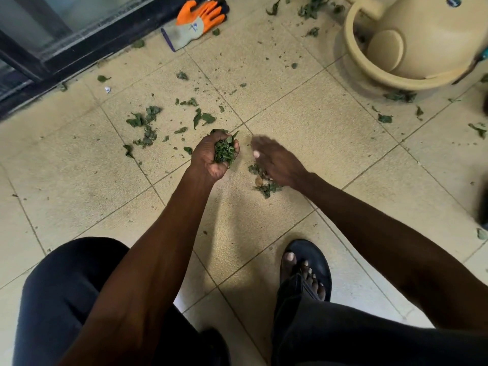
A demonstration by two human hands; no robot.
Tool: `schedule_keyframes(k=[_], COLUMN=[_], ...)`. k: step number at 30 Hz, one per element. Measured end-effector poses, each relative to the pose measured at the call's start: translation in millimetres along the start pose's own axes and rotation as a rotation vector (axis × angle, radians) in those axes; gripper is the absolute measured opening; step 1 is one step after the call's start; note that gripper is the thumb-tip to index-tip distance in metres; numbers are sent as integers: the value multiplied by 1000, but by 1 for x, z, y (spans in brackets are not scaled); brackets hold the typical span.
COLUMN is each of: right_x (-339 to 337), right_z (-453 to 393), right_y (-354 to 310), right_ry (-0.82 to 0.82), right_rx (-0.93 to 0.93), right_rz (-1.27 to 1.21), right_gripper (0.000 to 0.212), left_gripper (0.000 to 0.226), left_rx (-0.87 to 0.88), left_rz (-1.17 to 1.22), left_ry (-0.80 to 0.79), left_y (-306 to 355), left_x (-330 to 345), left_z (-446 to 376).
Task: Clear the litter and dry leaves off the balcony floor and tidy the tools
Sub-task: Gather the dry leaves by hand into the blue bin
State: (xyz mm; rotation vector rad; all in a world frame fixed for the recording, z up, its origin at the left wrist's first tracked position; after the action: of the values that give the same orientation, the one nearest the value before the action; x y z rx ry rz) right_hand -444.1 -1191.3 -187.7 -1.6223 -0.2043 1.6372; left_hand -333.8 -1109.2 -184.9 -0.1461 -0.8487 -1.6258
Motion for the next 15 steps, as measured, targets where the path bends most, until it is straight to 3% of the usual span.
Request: schedule_keyframes(k=[4,10,15], right_x=[7,40,33], right_z=[-36,12,59], right_y=[4,-43,-25], right_ry=[-107,-171,-24], right_rx=[88,-255,-257], right_rz=[33,265,439], right_gripper=[63,65,58], left_gripper=[20,21,24], left_rx=[5,8,-4], left_rz=[1,26,39], left_ry=[21,-3,23], left_y=[3,6,4], left_x=[-3,-2,-7], left_z=[-1,-1,-1])
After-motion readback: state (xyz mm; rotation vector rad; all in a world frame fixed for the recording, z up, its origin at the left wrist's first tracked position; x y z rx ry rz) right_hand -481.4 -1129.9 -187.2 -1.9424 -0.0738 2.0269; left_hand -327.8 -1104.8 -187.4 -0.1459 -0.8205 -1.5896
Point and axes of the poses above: each hand's wrist, its own z-axis away from the middle knuckle, its own x-axis out of the palm, y = z × x, the point moved 10 cm from there along -z, towards the middle knuckle
